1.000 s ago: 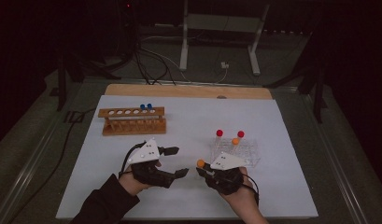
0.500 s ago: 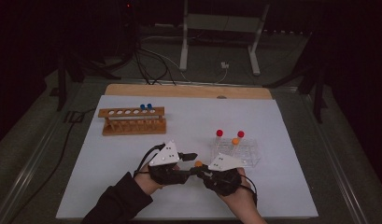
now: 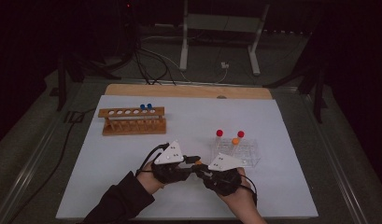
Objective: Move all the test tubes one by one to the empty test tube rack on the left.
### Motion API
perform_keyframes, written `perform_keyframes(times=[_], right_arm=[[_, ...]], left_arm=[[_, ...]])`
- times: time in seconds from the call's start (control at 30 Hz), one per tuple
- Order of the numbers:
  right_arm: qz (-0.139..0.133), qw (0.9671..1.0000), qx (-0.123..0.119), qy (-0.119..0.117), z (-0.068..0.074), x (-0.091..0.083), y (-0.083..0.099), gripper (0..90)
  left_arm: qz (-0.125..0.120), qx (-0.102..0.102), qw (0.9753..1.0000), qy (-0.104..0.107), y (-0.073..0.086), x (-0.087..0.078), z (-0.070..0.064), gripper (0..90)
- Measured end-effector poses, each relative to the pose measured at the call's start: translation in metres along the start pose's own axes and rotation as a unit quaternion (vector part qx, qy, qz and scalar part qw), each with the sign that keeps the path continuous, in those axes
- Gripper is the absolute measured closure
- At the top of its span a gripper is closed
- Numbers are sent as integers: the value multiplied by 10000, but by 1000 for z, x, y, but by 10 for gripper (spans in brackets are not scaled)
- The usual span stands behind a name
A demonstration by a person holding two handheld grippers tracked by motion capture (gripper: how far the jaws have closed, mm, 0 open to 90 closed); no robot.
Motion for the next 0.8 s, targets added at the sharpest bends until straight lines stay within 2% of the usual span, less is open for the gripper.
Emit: perform_keyframes(times=[0.1, 0.17, 0.3, 0.5, 0.67, 0.8], right_arm=[[-96, 10000, -7, -3, 0, -1, 0, 739], [-199, 9998, 9, -16, 0, -2, -1, 657], [-336, 9994, 45, -8, -2, -5, -1, 550], [-491, 9986, 186, -17, -7, -10, 0, 410], [-718, 9970, 288, 51, -10, -18, 0, 263], [-910, 9947, 465, 123, -14, -23, 0, 136]], left_arm=[[-53, -46, 10000, 9, 0, -2, 0, 715], [-35, -37, 9999, -104, 1, -4, 2, 716], [-21, -103, 9998, -174, 6, -10, 8, 718], [-65, -202, 9987, -474, 13, -29, 19, 718], [-205, -435, 9957, -792, 18, -54, 37, 718], [-324, -632, 9911, -1123, 22, -77, 55, 718]])
Point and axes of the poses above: each handheld gripper's, and its own axes: x roughly forward along the jaws, y roughly out of its underside, z roughly to its left, the point moved 5 cm from there along x, roughly forward along the jaws, and after that the axes turned 13 degrees about z, right-handed, at the moved point
